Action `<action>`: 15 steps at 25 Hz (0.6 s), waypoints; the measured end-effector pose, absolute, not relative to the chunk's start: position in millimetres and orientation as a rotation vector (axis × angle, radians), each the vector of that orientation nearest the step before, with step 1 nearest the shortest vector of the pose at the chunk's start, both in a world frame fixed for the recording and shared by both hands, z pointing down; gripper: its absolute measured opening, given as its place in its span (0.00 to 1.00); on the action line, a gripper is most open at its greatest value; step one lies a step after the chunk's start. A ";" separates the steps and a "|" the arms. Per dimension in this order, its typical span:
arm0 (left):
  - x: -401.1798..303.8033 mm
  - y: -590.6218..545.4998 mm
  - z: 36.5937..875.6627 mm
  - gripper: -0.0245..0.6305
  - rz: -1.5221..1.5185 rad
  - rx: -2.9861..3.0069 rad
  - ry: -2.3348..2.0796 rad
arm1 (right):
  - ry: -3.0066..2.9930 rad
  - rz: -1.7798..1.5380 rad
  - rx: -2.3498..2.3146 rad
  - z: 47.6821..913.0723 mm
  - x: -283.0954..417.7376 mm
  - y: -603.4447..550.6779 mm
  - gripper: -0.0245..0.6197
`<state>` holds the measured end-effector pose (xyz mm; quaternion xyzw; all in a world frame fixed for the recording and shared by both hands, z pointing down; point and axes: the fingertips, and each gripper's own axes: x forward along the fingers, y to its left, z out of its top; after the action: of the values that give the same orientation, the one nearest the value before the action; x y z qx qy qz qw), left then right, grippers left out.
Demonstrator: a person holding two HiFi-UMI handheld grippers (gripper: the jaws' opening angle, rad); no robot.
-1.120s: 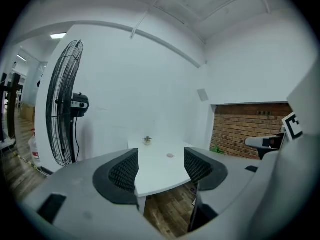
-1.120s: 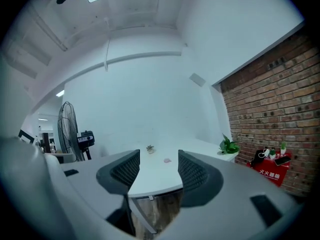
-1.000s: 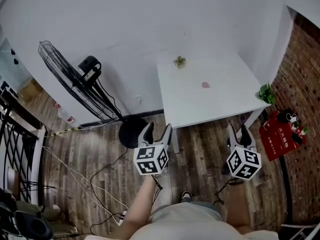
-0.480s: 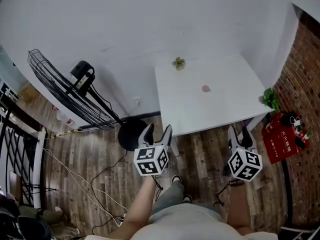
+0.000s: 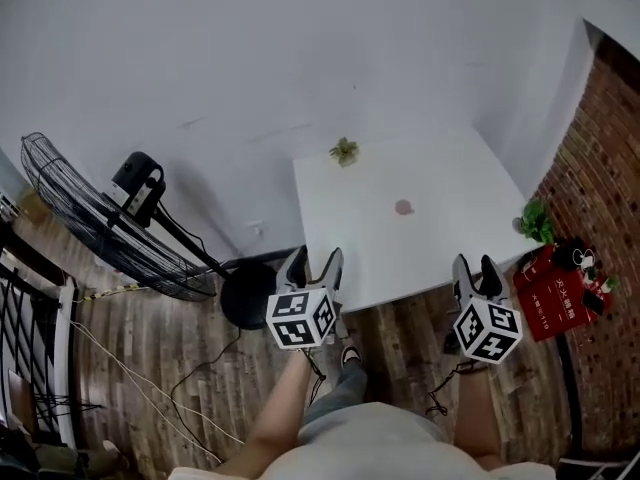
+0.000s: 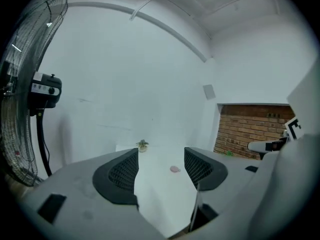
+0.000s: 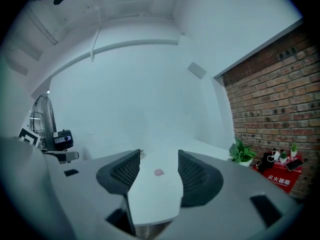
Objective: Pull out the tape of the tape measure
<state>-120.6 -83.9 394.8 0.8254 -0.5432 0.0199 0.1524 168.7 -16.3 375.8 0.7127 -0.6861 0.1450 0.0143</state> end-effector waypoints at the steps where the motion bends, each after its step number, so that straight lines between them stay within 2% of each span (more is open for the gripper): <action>1: -118.1 -95.8 391.9 0.45 0.051 2.377 -1.550 | -2.129 0.445 2.225 373.9 170.3 -25.1 0.41; 15: -102.7 -236.1 388.1 0.45 0.026 2.458 -1.419 | -2.069 0.411 2.322 361.7 172.7 -140.7 0.41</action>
<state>-102.7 -236.1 388.1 0.8562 -0.4941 0.0091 0.1509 172.7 -140.7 361.7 0.7402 -0.6595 0.1311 0.0022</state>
